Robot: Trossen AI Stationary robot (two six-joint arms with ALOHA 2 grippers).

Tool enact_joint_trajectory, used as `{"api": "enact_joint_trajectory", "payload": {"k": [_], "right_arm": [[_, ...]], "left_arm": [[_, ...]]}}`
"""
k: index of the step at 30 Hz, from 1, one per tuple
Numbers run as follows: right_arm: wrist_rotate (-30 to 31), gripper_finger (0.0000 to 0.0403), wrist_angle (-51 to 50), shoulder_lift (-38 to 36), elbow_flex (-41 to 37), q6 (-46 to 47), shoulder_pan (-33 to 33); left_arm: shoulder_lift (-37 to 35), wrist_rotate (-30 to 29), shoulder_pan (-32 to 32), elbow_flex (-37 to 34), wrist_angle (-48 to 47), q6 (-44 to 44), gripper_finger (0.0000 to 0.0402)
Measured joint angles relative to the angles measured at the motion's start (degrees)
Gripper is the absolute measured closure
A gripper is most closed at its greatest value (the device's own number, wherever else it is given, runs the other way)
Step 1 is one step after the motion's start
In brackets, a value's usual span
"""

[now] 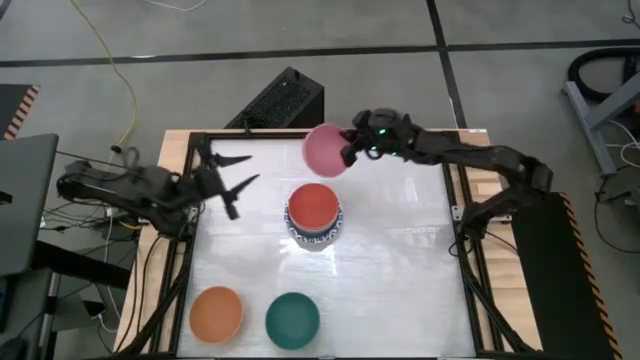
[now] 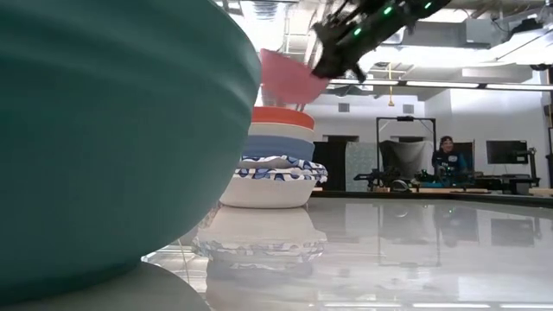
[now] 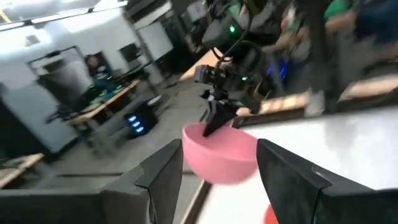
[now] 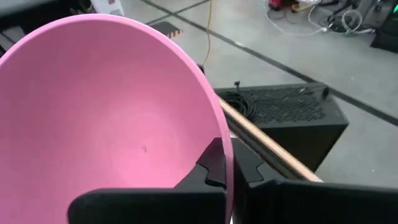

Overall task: Nest bowls inside each other
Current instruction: Stack the pink bowl on top of the orange bowl

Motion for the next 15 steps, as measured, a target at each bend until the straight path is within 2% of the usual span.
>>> {"api": "enact_joint_trajectory", "payload": {"k": [4,9,12,15], "right_arm": [[0.0,0.0394,-6.6,-7.1,0.0,-2.2,-0.4],[-0.1,0.0393,-18.4,-16.9,0.0,-3.2,-0.3],[-0.1,0.0392,-27.4,-22.9,-0.1,-2.6,0.0],[0.0,0.0392,-31.3,-29.0,-2.1,0.5,1.1]], "left_arm": [[-6.9,4.9,0.0,0.0,-5.1,-5.5,0.0207],[-12.7,7.6,0.0,0.0,-11.9,-12.5,0.0207],[-14.9,7.8,0.0,0.0,-15.1,-15.6,0.0207],[-16.4,7.6,0.0,0.0,-19.4,-18.1,0.0207]]}}
